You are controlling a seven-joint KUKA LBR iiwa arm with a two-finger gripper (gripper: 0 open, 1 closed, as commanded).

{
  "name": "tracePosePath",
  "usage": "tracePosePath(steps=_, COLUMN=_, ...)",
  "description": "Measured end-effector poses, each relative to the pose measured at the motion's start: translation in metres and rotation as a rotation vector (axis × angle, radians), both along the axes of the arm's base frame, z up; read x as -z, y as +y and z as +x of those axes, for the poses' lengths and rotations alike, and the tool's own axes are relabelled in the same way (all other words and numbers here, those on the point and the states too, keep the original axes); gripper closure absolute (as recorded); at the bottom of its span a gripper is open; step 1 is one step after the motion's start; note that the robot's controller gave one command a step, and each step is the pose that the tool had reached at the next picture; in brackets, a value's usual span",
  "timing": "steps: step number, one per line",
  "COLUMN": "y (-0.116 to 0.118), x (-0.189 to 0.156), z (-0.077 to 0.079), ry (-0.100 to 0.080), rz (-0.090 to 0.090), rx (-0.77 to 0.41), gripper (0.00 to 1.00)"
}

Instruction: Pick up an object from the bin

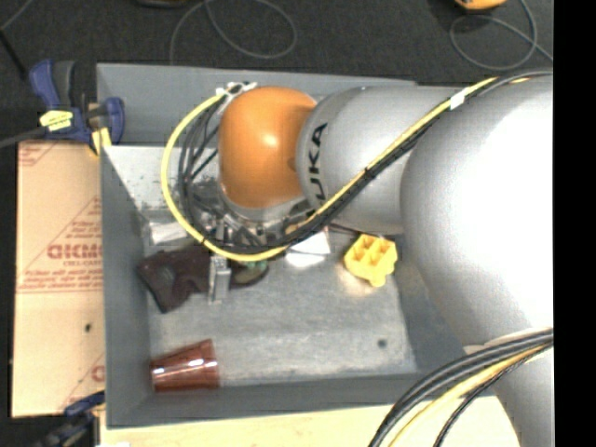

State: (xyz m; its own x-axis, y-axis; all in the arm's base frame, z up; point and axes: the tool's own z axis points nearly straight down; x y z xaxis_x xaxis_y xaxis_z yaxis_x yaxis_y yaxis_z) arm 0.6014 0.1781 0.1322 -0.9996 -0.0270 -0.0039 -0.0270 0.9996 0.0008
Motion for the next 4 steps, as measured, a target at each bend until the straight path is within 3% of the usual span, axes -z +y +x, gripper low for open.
tracePosePath(steps=1, y=-0.005, x=0.000, z=0.017, ry=0.002, rz=0.001, rx=0.007, gripper=0.00)
tracePosePath(steps=2, y=-0.026, x=0.023, z=0.017, ry=-0.013, rz=0.005, rx=0.021, gripper=0.00)
tracePosePath(steps=3, y=-0.017, x=0.061, z=0.036, ry=-0.002, rz=0.002, rx=-0.073, gripper=1.00)
tracePosePath(steps=4, y=-0.017, x=0.061, z=0.036, ry=-0.002, rz=0.002, rx=-0.072, gripper=1.00)
